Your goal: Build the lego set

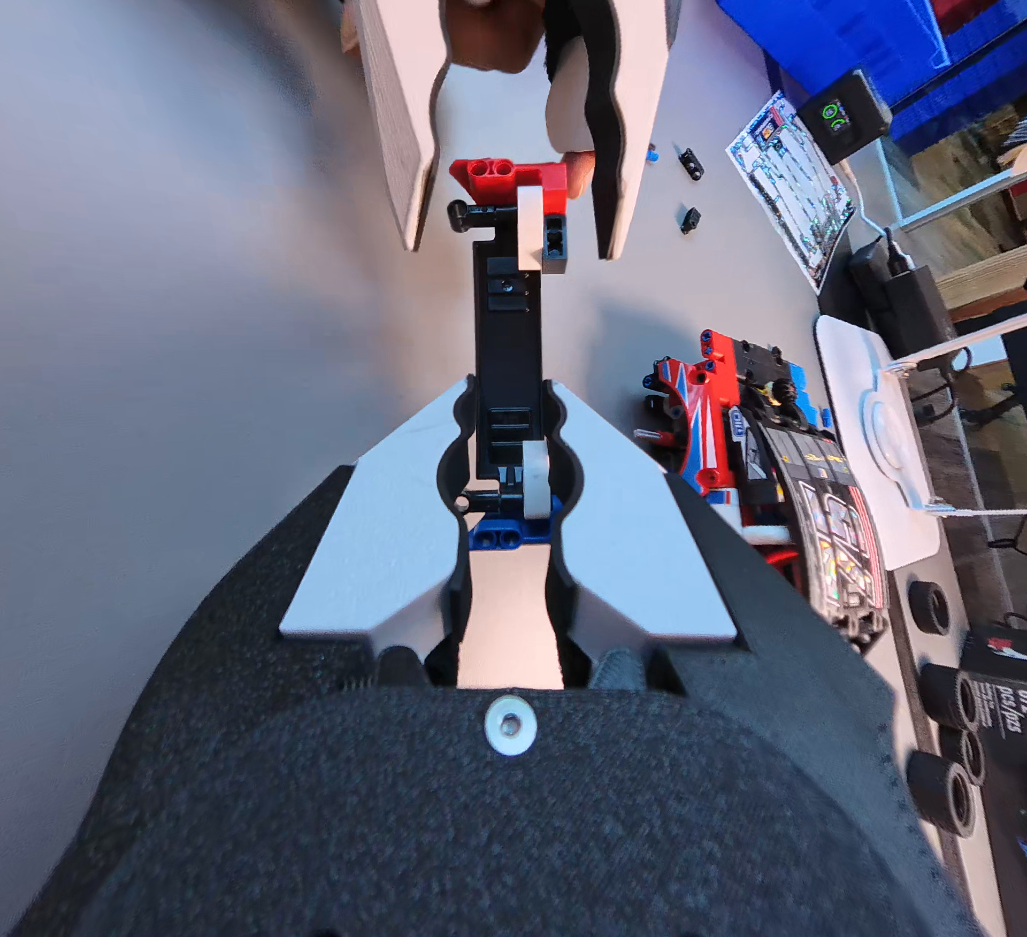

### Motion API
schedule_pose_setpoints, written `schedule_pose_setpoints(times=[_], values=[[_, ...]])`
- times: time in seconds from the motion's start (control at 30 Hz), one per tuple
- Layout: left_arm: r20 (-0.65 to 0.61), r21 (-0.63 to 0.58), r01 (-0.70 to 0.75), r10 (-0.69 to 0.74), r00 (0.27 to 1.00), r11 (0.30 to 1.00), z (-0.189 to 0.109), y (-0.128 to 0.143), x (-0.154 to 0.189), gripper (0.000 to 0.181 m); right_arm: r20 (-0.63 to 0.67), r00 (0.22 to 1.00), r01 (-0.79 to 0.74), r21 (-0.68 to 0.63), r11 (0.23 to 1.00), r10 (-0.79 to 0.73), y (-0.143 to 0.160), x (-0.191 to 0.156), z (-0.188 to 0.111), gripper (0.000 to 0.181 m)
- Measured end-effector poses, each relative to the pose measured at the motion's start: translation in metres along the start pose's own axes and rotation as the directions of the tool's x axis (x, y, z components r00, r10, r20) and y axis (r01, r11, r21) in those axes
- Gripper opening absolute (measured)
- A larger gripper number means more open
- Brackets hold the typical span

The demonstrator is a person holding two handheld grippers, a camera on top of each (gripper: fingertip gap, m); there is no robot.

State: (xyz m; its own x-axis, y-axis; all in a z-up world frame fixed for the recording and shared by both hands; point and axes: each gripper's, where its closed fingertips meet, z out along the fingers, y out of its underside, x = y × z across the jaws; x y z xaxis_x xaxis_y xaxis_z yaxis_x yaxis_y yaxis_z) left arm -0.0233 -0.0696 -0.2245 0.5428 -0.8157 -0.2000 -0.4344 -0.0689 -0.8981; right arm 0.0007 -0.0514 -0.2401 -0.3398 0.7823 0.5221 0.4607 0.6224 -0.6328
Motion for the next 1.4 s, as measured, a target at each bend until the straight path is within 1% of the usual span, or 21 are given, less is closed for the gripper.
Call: schedule_pose_setpoints(times=[0.03, 0.13, 0.23, 0.37, 0.43, 0.5, 0.57, 0.6, 0.63, 0.73, 0.83, 0.9, 0.97, 1.1, 1.2, 1.33, 1.4], values=[[0.009, -0.025, -0.041, 0.041, 0.999, 0.999, 0.002, 0.003, 0.002, 0.065, 0.003, 1.0, 0.002, 0.0, 1.0, -0.002, 0.0, -0.001, 0.001, 0.02], [0.026, -0.107, -0.153, 0.157, 0.987, 0.982, 0.007, 0.015, 0.007, 0.054, 0.014, 1.0, 0.0, -0.002, 1.0, 0.0, 0.001, -0.003, 0.002, 0.02], [0.061, -0.142, -0.214, 0.224, 0.973, 0.966, 0.009, 0.019, 0.004, 0.045, 0.015, 1.0, 0.01, -0.008, 1.0, -0.01, 0.004, -0.004, 0.003, 0.021], [0.067, -0.125, -0.186, 0.195, 0.979, 0.975, 0.007, 0.018, 0.001, 0.045, -0.011, 1.0, -0.009, 0.02, 1.0, 0.009, 0.002, 0.002, 0.001, 0.024], [0.063, -0.101, -0.16, 0.166, 0.984, 0.982, 0.005, 0.017, -0.002, 0.044, -0.01, 0.999, -0.046, 0.053, 0.998, 0.046, -0.001, 0.006, -0.002, 0.038], [0.058, -0.086, -0.142, 0.147, 0.987, 0.986, 0.001, 0.019, -0.005, 0.044, 0.042, 0.993, -0.111, 0.071, 0.991, 0.108, 0.002, 0.007, -0.008, 0.051], [0.055, -0.047, -0.12, 0.123, 0.991, 0.992, -0.003, 0.015, -0.007, 0.044, 0.116, 0.978, -0.182, 0.079, 0.98, 0.173, 0.011, 0.004, -0.014, 0.054], [0.051, -0.03, -0.111, 0.113, 0.992, 0.993, -0.005, 0.012, -0.007, 0.044, 0.129, 0.971, -0.211, 0.072, 0.975, 0.2, 0.018, 0.004, -0.015, 0.055], [0.046, -0.026, -0.106, 0.107, 0.993, 0.994, -0.006, 0.011, -0.007, 0.044, 0.133, 0.967, -0.226, 0.057, 0.972, 0.217, 0.025, 0.005, -0.014, 0.055], [0.016, -0.073, -0.084, 0.085, 0.996, 0.994, -0.004, 0.023, -0.005, 0.044, 0.126, 0.966, -0.228, 0.002, 0.974, 0.226, 0.041, 0.005, -0.008, 0.052], [0.018, -0.103, -0.041, 0.043, 0.999, 0.994, -0.002, 0.03, -0.007, 0.044, 0.182, 0.961, -0.2, -0.055, 0.978, 0.207, 0.043, -0.005, 0.001, 0.051], [0.019, -0.122, -0.031, 0.033, 0.999, 0.992, 0.0, 0.033, -0.008, 0.044, 0.202, 0.957, -0.202, -0.06, 0.978, 0.21, 0.041, -0.005, 0.005, 0.048], [0.02, -0.141, -0.026, 0.029, 0.999, 0.99, 0.0, 0.035, -0.008, 0.044, 0.199, 0.959, -0.189, -0.079, 0.979, 0.201, 0.042, -0.002, 0.007, 0.039], [0.033, -0.174, -0.019, 0.025, 0.999, 0.985, 0.0, 0.041, -0.01, 0.044, 0.198, 0.963, -0.166, -0.097, 0.981, 0.182, 0.042, 0.0, 0.007, 0.04], [0.035, -0.208, -0.025, 0.033, 0.999, 0.978, 0.001, 0.047, -0.01, 0.044, 0.203, 0.96, -0.188, -0.053, 0.981, 0.195, 0.033, 0.0, 0.001, 0.041], [0.02, -0.224, -0.033, 0.038, 0.999, 0.974, 0.002, 0.049, -0.008, 0.044, 0.251, 0.94, -0.245, 0.027, 0.969, 0.231, 0.019, -0.002, -0.011, 0.043], [0.017, -0.227, -0.035, 0.04, 0.999, 0.973, 0.002, 0.049, -0.008, 0.044, 0.274, 0.925, -0.29, 0.057, 0.955, 0.265, 0.017, -0.001, -0.014, 0.043]])
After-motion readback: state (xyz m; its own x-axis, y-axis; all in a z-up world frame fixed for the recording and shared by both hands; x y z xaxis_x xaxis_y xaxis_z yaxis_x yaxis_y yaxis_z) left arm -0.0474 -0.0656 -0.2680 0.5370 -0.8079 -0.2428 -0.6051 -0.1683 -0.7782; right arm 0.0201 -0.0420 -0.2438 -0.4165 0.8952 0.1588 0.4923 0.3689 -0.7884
